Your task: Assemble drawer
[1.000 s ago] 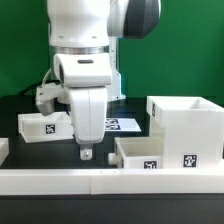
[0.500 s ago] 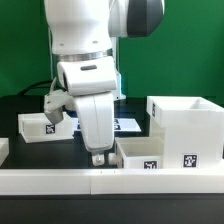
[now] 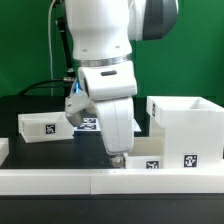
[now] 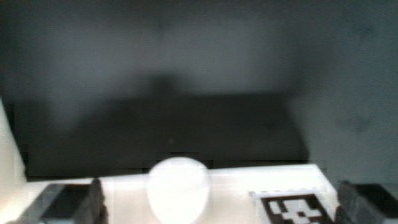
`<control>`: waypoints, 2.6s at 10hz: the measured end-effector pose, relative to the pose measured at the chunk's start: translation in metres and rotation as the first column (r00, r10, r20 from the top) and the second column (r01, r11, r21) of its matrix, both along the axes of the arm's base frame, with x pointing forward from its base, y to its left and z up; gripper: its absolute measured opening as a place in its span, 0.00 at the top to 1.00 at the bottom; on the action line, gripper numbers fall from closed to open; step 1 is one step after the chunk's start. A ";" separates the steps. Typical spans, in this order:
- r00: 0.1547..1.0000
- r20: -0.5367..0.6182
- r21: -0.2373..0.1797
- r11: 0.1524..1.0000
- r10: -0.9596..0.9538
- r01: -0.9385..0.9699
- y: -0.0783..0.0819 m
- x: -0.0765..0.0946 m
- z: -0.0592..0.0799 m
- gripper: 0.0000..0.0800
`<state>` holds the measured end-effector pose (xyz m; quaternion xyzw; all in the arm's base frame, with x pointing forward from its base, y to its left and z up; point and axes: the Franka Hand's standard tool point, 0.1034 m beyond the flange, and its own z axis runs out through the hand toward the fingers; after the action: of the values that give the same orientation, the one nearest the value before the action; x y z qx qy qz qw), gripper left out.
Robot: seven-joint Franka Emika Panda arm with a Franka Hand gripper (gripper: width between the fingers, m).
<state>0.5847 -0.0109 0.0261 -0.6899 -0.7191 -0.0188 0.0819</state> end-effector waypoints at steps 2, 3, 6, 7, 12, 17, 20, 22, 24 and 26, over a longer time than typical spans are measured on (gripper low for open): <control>1.000 0.000 -0.001 1.000 -0.004 0.004 -0.003 0.000 0.000 0.19; 1.000 0.000 -0.001 1.000 -0.004 0.004 -0.003 0.000 0.000 0.19; 1.000 -0.005 0.006 1.000 0.003 -0.003 0.007 -0.001 -0.002 0.19; 1.000 -0.004 0.010 1.000 0.008 -0.007 0.011 -0.001 -0.002 0.19; 1.000 0.007 0.031 0.999 0.024 -0.024 0.045 0.000 0.000 0.19; 1.000 -0.010 0.018 1.000 -0.009 0.009 0.003 0.000 0.002 0.19; 0.997 -0.003 -0.009 0.997 -0.073 0.073 -0.028 -0.023 0.004 0.19; 0.994 0.016 -0.026 0.994 -0.106 0.106 -0.047 -0.045 0.011 0.19; 0.988 0.006 -0.045 0.987 -0.153 0.153 -0.069 -0.070 0.023 0.19; 0.978 0.002 -0.058 0.976 -0.208 0.208 -0.072 -0.089 0.028 0.19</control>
Offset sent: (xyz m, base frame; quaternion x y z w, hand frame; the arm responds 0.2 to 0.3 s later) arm 0.0000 0.0000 0.0000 0.0000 0.0000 0.0000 1.0000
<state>0.4954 -0.0828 0.0542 -0.7634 -0.6431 -0.0050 0.0608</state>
